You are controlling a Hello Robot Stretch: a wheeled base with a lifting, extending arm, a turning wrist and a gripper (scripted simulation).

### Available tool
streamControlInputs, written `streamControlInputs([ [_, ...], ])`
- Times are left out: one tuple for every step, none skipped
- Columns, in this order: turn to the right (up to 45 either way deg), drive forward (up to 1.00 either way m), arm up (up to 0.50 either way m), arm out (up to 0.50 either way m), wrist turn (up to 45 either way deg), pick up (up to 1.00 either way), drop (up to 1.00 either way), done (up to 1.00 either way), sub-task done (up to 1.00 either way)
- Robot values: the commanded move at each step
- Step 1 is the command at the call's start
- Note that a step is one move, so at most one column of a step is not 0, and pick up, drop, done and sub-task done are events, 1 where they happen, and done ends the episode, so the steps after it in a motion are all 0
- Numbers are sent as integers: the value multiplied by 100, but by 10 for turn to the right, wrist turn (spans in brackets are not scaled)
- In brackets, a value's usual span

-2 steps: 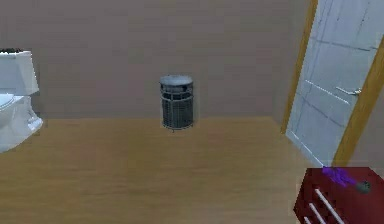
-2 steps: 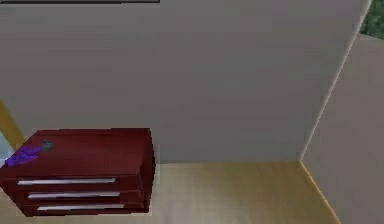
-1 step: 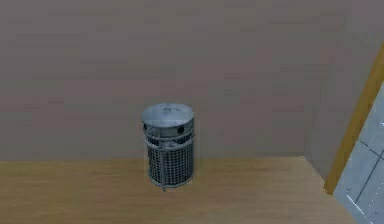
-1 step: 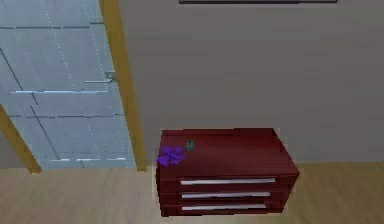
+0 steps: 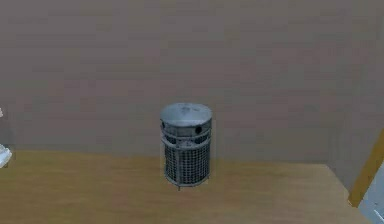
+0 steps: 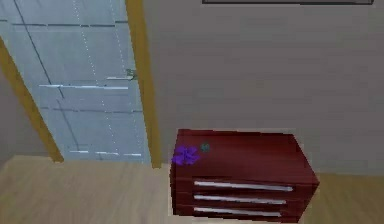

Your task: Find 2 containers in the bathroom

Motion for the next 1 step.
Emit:
streamControlInputs([
  [0, 45, 0, 0, 0, 0, 0, 0, 0],
])
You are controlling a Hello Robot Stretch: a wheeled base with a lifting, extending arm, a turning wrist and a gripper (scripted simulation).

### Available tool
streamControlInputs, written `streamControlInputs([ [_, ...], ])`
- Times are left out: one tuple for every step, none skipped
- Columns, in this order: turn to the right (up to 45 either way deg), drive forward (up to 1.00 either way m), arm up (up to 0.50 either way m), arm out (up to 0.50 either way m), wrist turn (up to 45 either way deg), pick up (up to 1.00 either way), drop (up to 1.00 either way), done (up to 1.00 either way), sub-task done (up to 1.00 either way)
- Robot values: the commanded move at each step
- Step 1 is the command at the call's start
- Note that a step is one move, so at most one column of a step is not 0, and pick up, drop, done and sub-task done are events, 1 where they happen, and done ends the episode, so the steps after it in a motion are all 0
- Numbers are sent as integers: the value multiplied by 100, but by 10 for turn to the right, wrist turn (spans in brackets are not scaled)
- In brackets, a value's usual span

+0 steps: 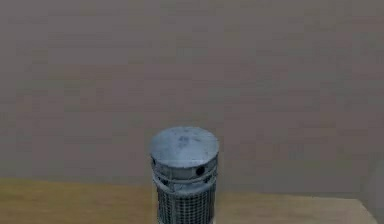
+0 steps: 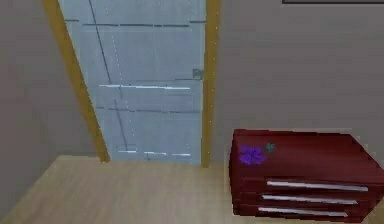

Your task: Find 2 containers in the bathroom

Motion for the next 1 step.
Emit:
streamControlInputs([
  [0, 0, 0, 0, 0, 0, 0, 0, 100],
])
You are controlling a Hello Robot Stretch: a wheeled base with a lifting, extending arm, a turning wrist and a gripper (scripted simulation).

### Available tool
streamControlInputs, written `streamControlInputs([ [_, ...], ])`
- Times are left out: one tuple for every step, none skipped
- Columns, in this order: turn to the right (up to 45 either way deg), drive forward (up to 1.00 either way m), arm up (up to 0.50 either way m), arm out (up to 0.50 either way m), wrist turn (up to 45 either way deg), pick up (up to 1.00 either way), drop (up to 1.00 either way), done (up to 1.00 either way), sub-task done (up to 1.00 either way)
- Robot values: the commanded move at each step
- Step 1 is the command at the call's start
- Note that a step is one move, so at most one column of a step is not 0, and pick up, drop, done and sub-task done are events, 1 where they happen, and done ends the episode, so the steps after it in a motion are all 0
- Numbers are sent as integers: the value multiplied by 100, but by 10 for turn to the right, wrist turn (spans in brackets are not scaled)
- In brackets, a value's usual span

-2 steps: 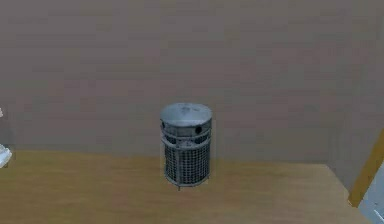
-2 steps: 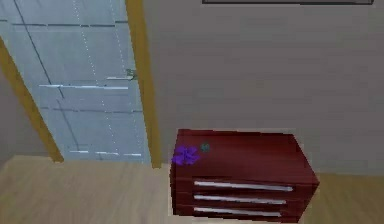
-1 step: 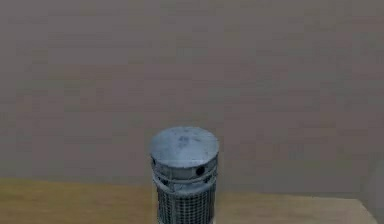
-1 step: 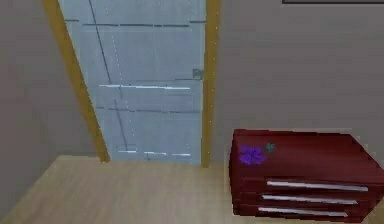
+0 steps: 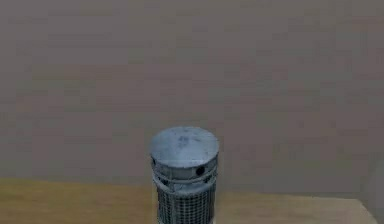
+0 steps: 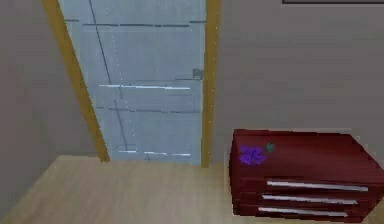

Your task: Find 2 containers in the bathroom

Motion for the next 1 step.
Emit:
streamControlInputs([
  [-450, 0, 0, 0, 0, 0, 0, 0, 0],
])
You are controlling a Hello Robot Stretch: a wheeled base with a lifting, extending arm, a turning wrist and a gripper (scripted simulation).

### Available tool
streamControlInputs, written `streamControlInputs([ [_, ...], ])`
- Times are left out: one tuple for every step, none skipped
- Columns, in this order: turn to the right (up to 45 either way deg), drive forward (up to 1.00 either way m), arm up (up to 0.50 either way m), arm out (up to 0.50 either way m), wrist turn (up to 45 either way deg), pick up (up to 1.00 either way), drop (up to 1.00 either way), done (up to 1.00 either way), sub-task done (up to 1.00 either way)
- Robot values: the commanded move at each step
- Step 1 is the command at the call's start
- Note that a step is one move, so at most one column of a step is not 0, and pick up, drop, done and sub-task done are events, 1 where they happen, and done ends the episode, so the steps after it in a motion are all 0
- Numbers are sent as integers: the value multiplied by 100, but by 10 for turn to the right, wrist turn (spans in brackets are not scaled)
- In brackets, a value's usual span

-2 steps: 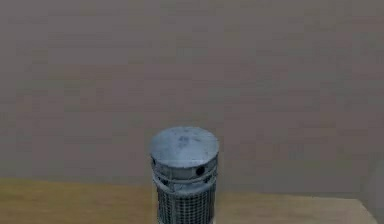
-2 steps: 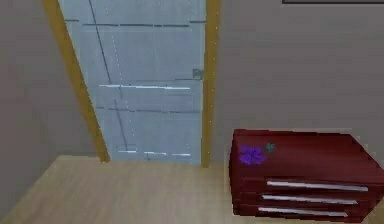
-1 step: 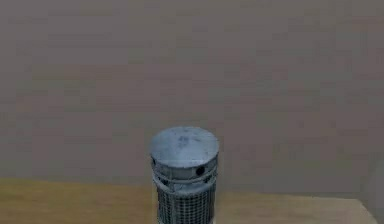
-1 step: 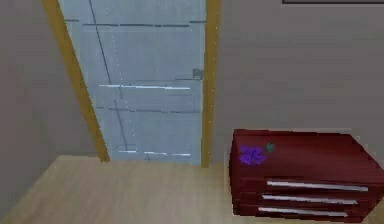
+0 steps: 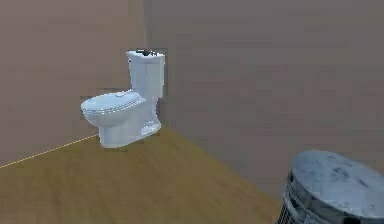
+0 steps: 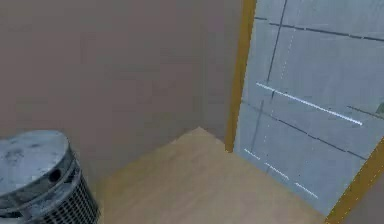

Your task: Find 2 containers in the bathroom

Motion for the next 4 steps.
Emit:
streamControlInputs([
  [-210, 0, 0, 0, 0, 0, 0, 0, 0],
  [0, 100, 0, 0, 0, 0, 0, 0, 0],
  [-30, 0, 0, 0, 0, 0, 0, 0, 0],
  [0, 50, 0, 0, 0, 0, 0, 0, 0],
])
